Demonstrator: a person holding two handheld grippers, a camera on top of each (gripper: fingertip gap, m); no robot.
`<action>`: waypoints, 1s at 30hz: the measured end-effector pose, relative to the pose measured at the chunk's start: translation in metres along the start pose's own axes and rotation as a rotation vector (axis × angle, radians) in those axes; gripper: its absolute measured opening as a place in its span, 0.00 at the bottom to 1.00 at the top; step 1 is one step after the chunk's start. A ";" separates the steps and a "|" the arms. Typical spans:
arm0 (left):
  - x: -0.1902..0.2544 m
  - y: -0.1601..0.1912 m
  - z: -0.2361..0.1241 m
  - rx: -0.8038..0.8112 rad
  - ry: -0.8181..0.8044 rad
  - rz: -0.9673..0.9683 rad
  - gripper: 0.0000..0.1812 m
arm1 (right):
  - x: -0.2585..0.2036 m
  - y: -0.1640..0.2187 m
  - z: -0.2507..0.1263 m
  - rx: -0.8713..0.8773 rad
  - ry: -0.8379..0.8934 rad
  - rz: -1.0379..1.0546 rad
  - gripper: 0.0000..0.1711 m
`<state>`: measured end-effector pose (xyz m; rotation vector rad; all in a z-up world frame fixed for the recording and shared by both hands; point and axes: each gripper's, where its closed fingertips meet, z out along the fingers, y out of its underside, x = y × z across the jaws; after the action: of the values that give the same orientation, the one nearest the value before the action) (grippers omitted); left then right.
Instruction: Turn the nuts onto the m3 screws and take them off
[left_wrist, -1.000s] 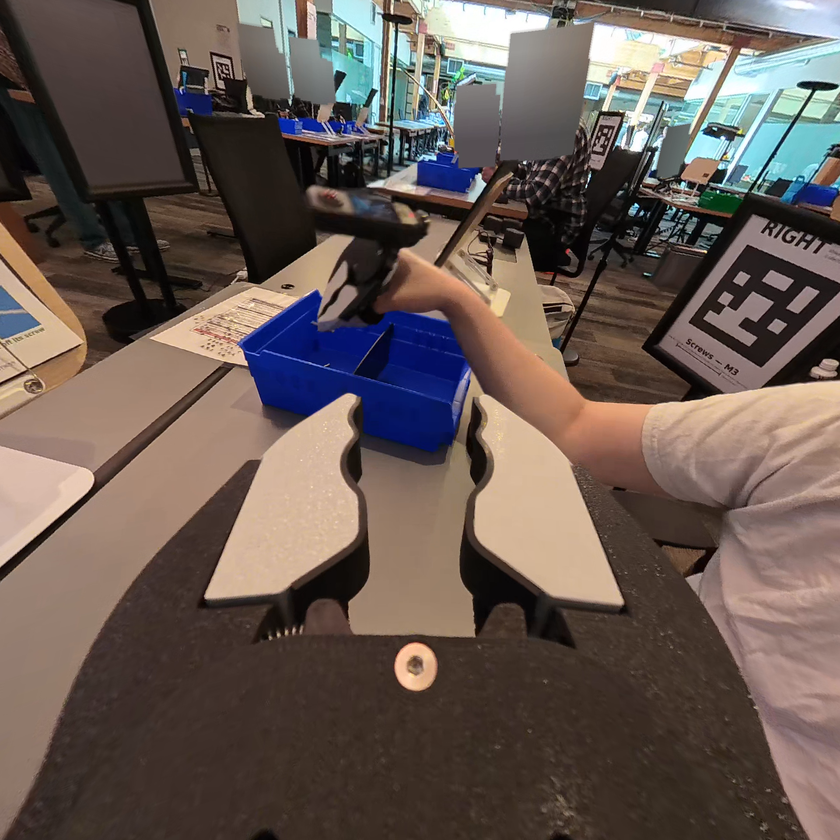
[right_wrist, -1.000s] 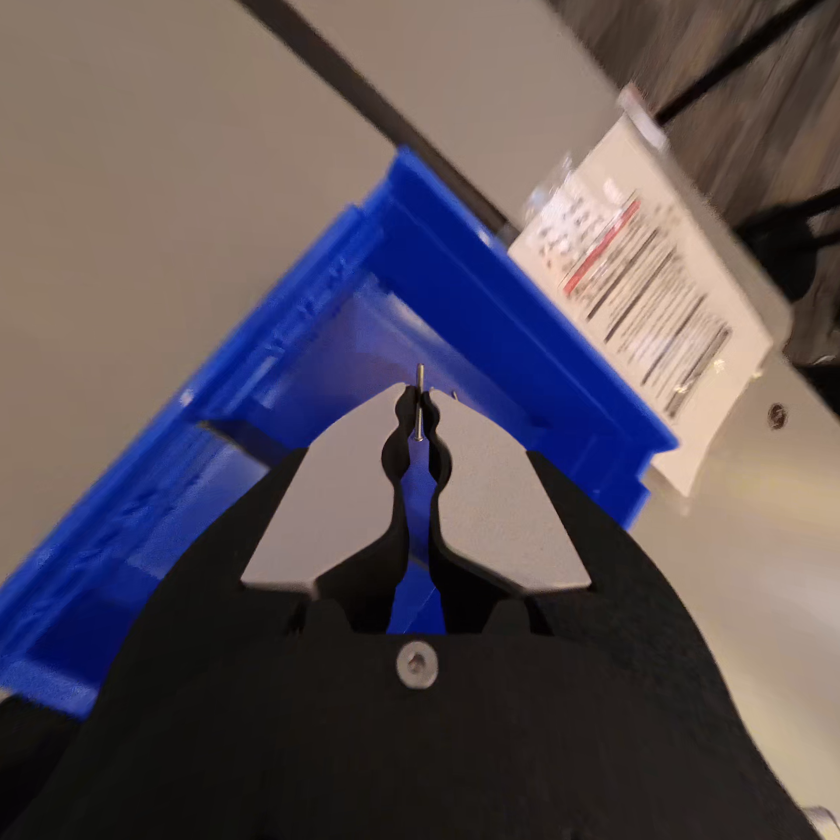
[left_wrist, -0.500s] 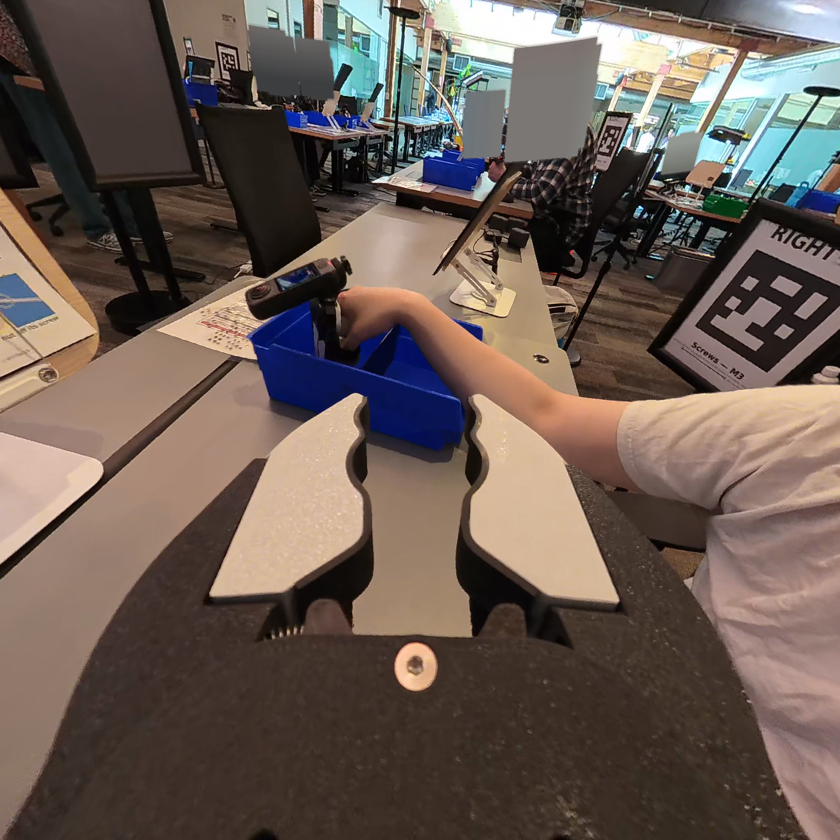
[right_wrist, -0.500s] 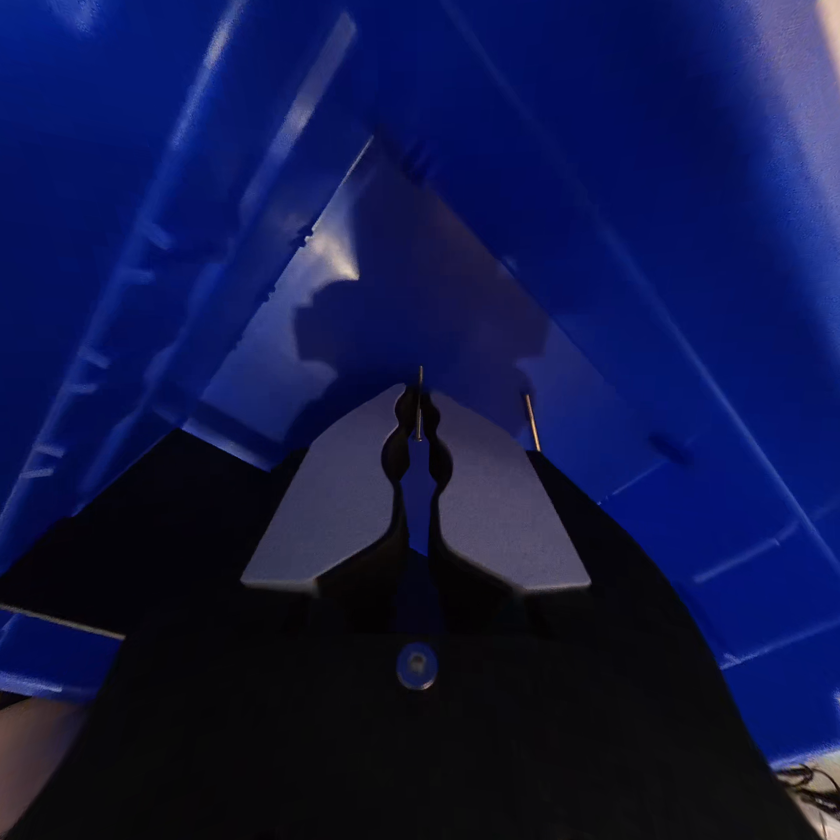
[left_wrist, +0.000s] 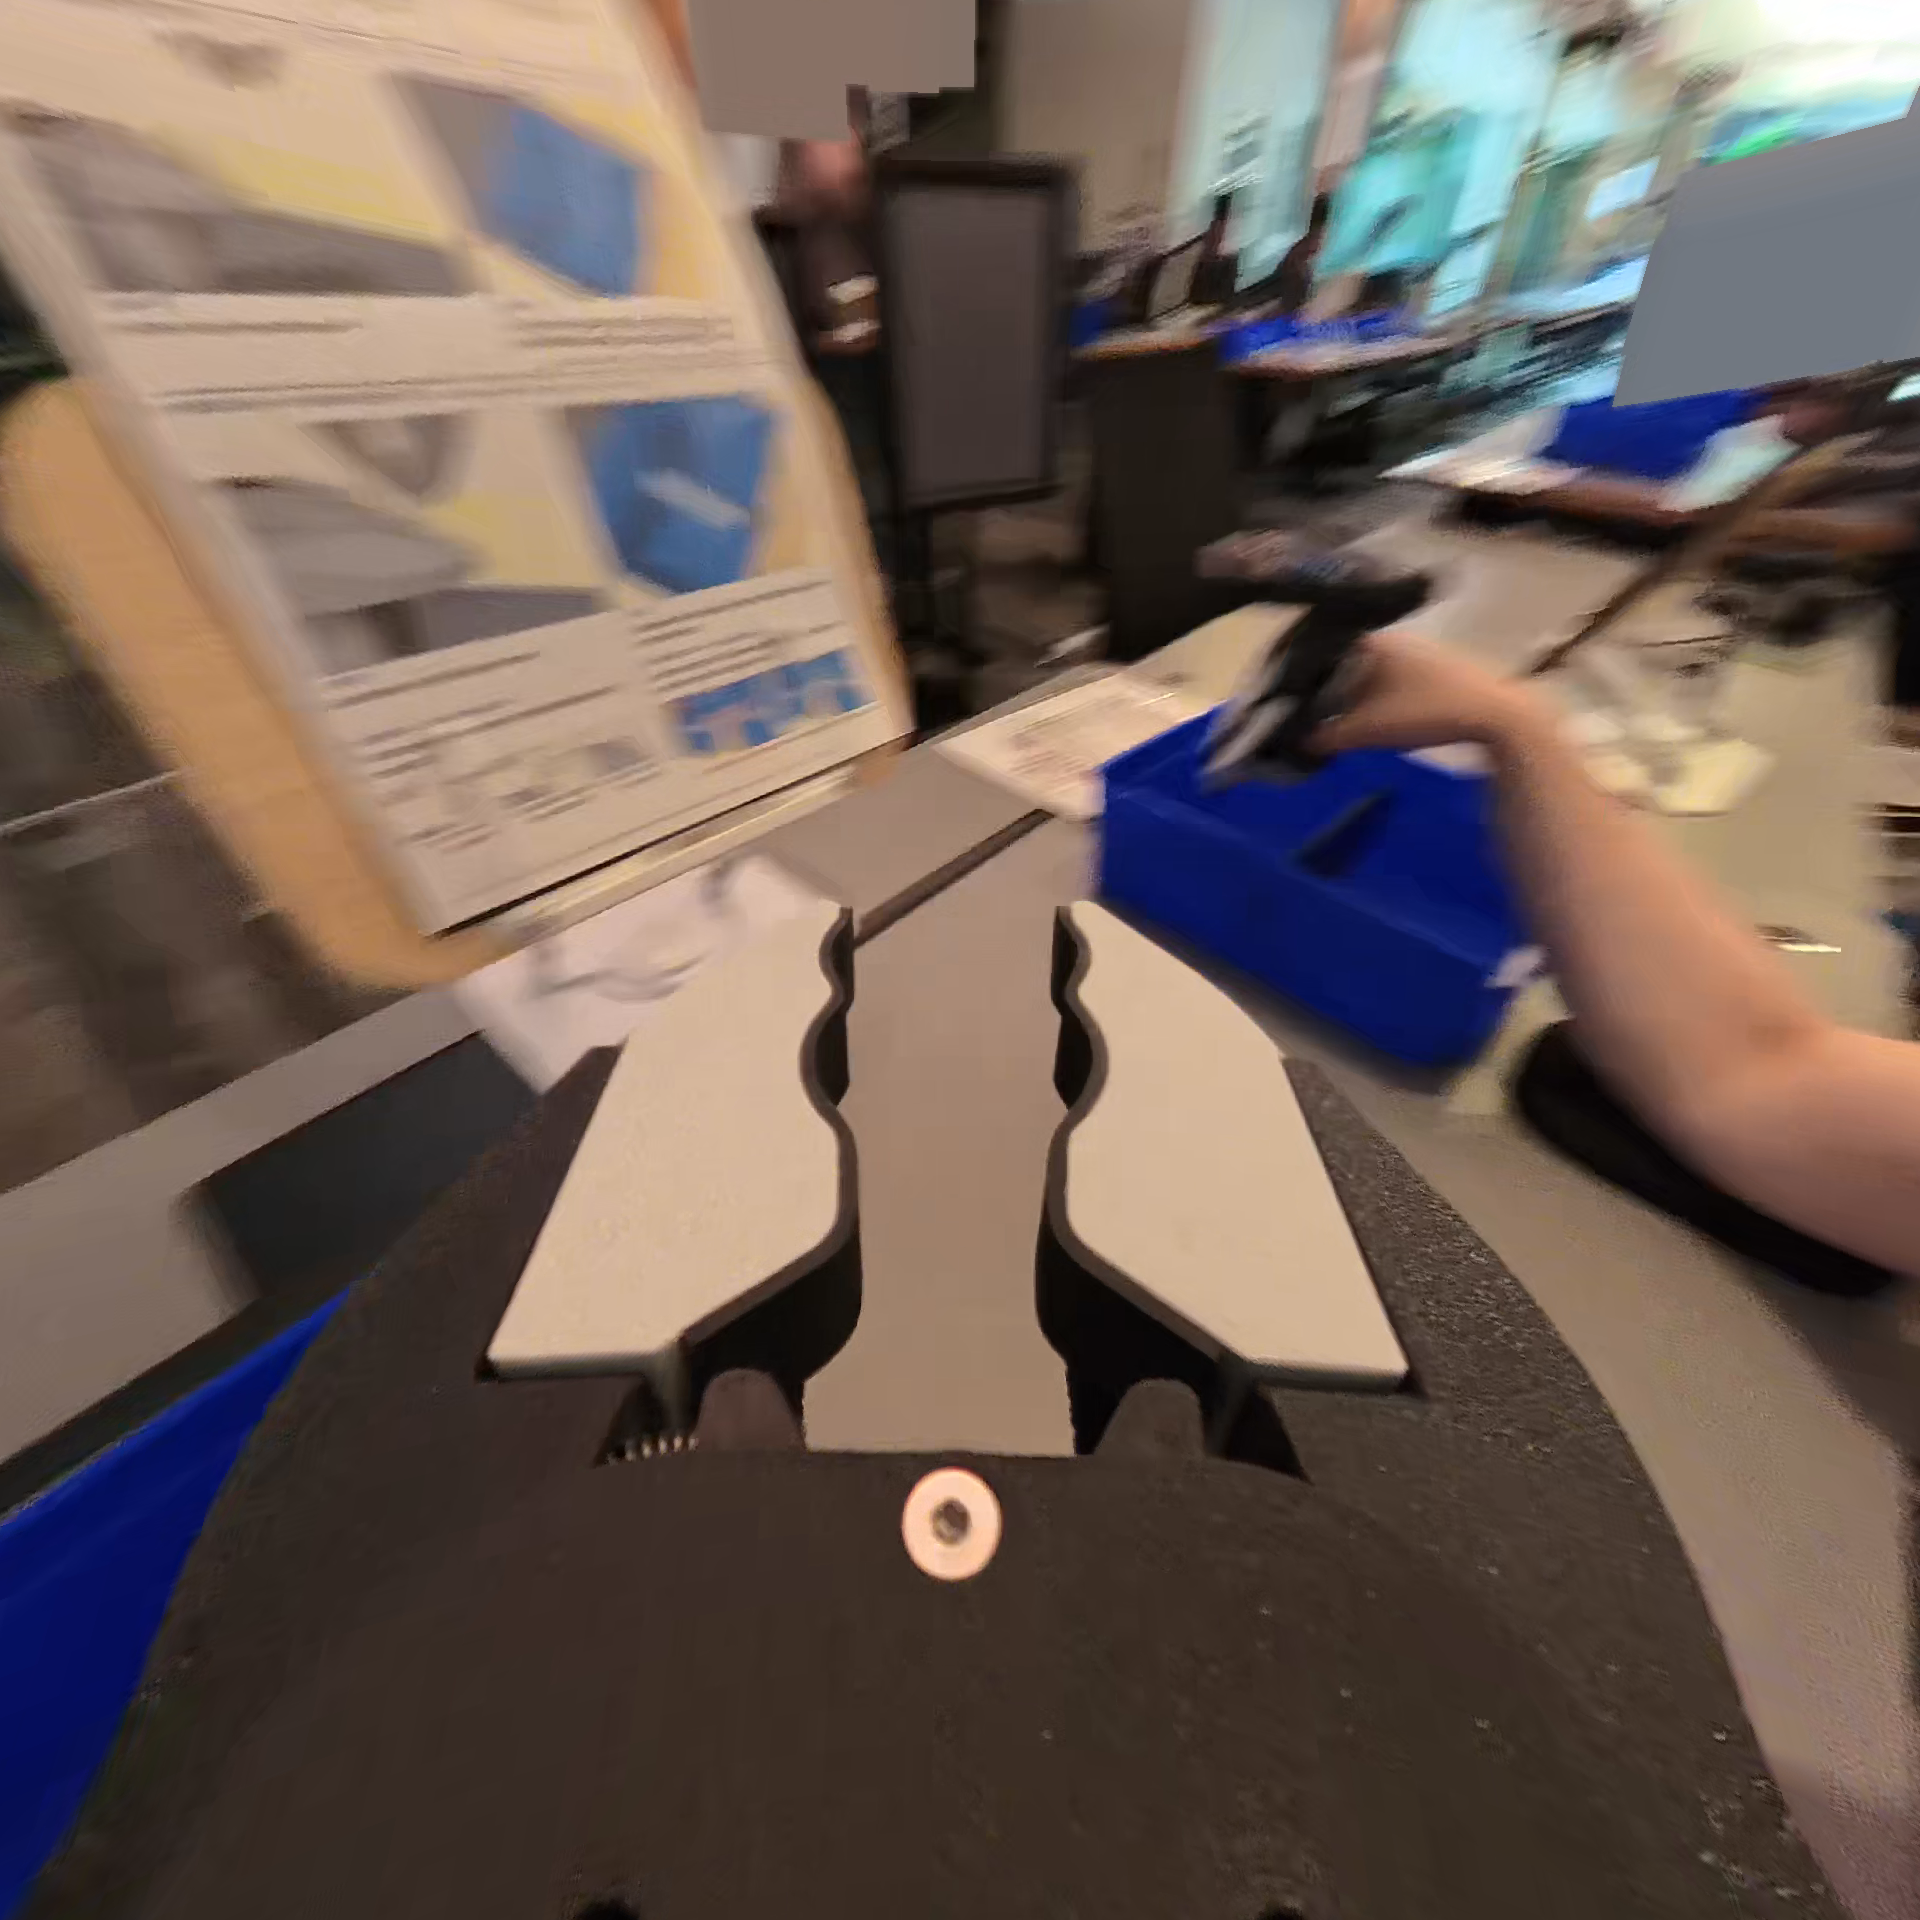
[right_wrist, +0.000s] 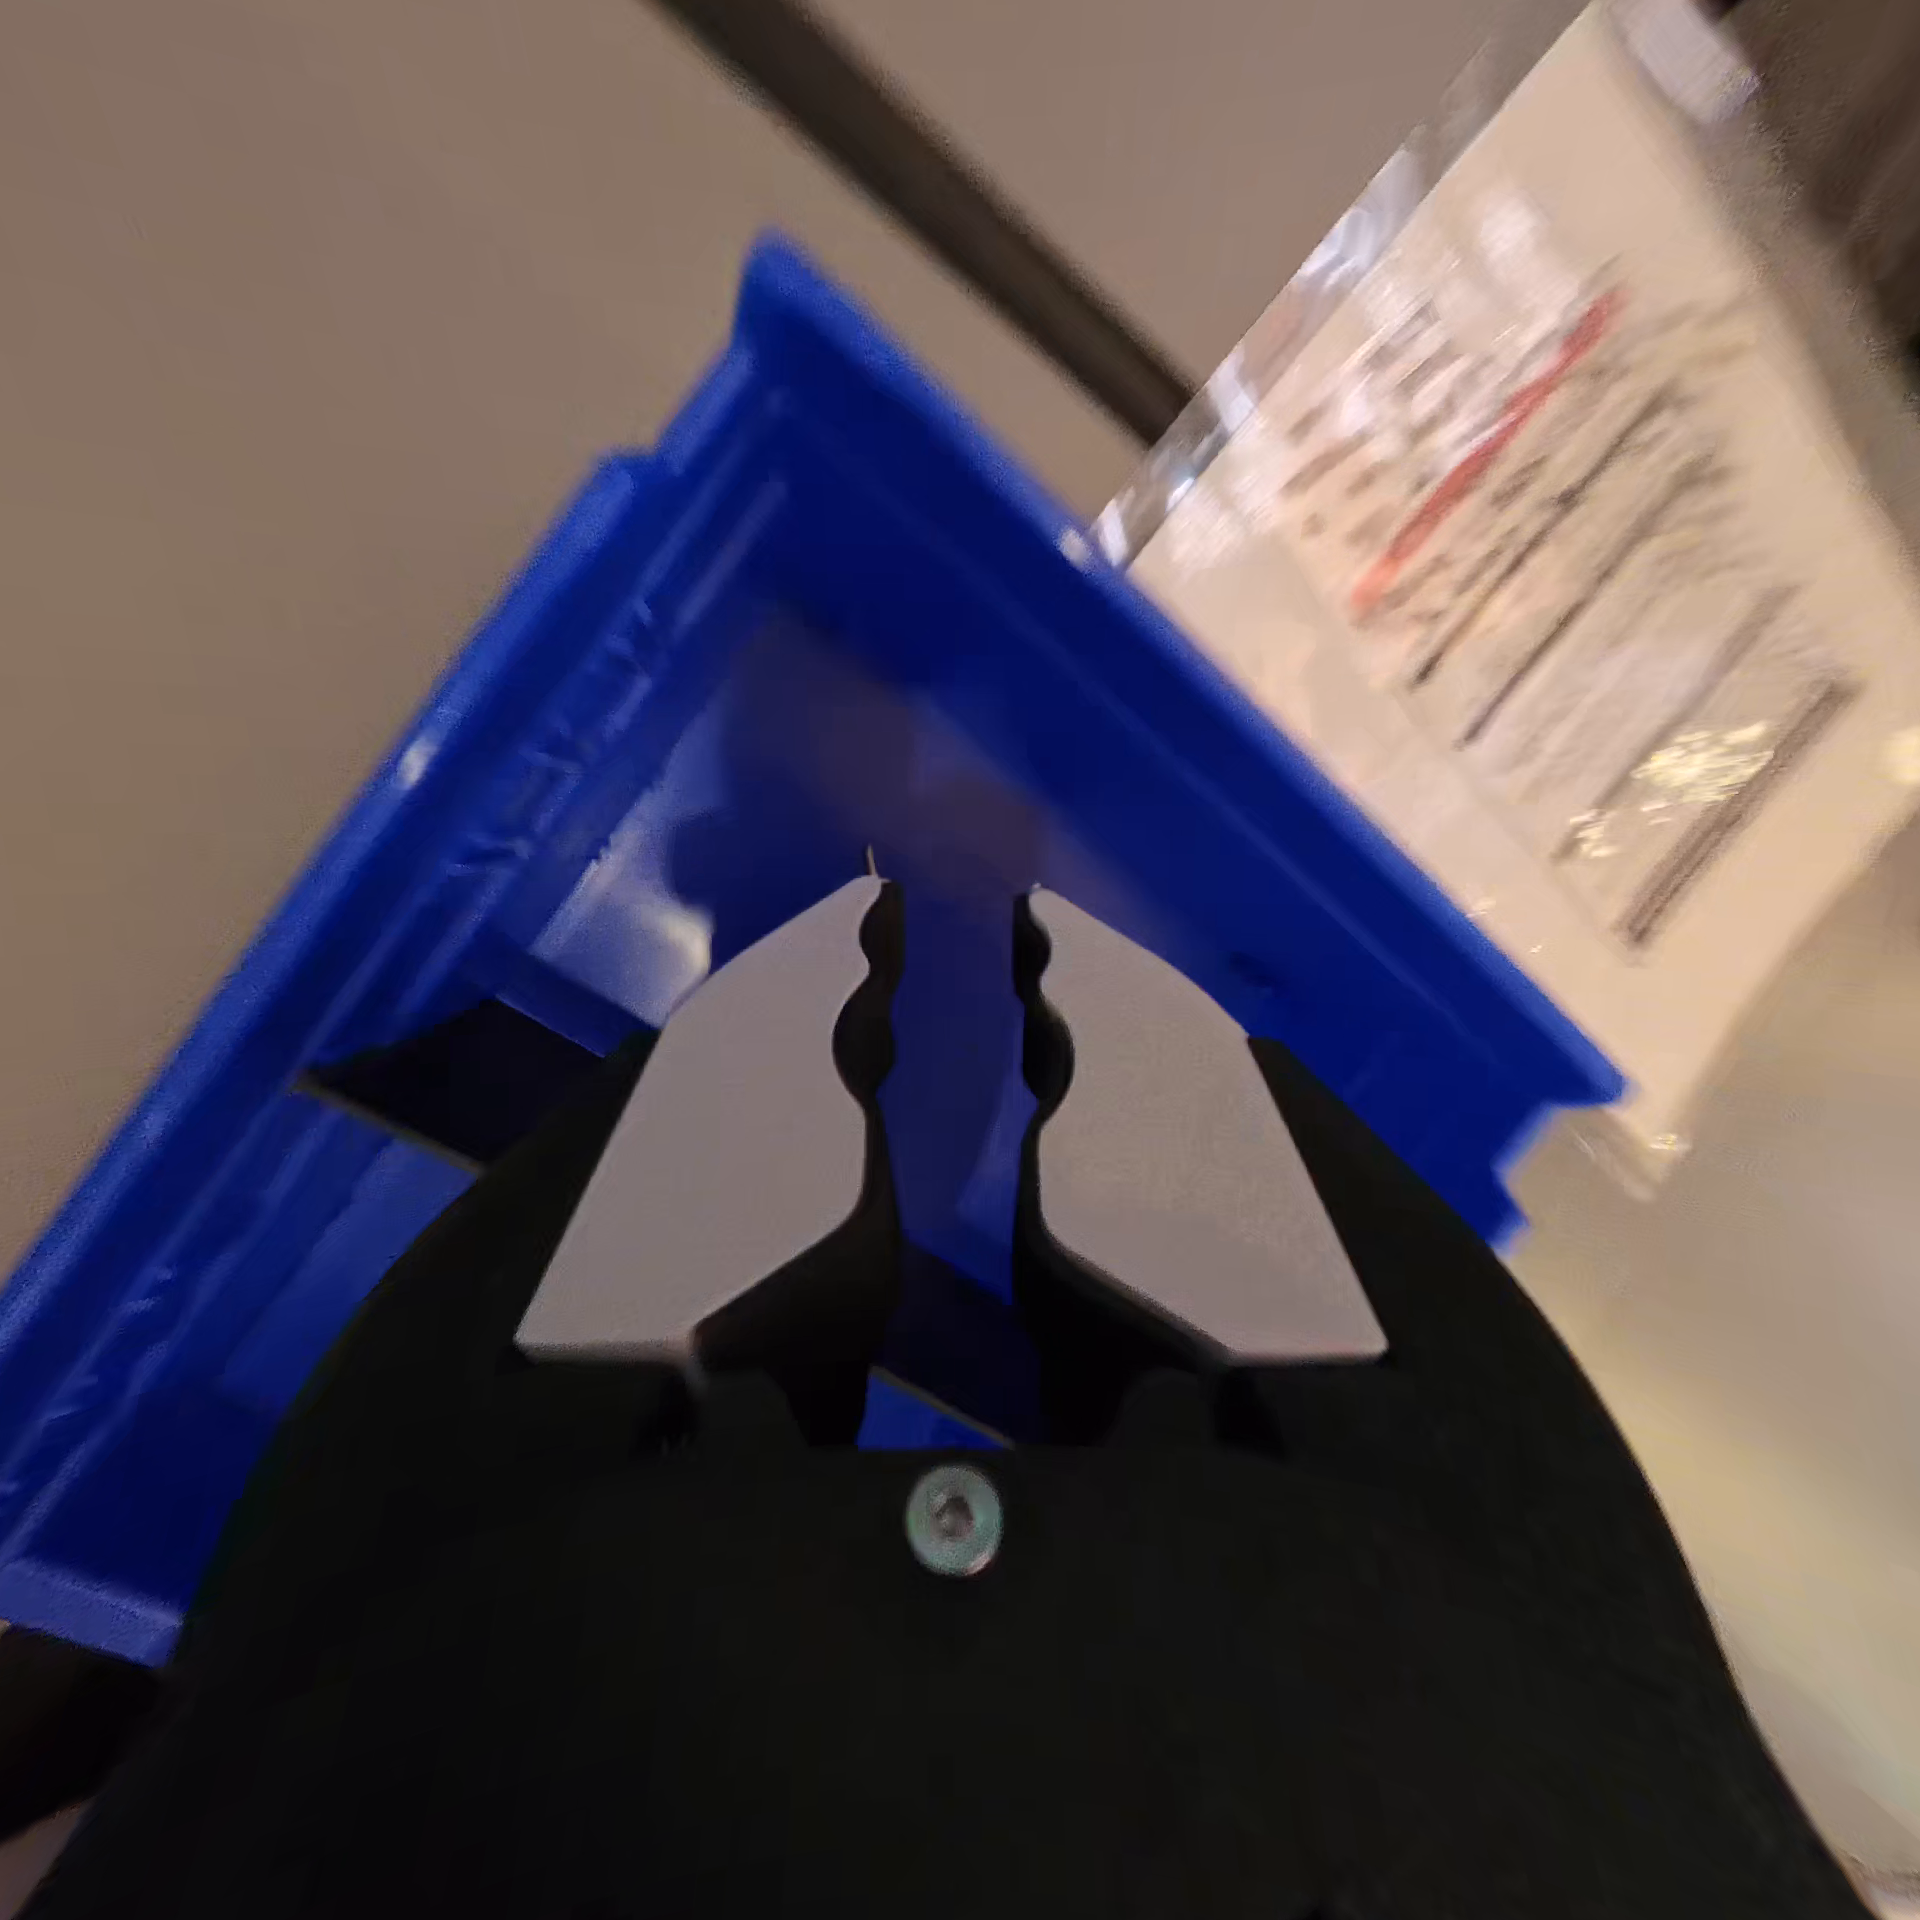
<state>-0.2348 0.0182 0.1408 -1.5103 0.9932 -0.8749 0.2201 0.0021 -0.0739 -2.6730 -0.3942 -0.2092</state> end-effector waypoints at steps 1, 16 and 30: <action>-0.025 0.009 -0.013 -0.063 -0.118 -0.003 0.20 | 0.002 -0.010 -0.018 0.074 0.032 0.006 0.13; -0.125 0.220 -0.043 -0.955 -0.261 -0.371 0.09 | -0.126 -0.099 -0.128 0.576 -0.064 -0.284 0.13; -0.127 0.280 -0.003 -1.143 -0.178 -0.207 0.15 | -0.147 -0.098 -0.111 0.518 -0.123 -0.261 0.13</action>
<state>-0.3238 0.1137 -0.1375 -2.6224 1.2929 -0.2360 0.0417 0.0032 0.0338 -2.1262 -0.7276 -0.0119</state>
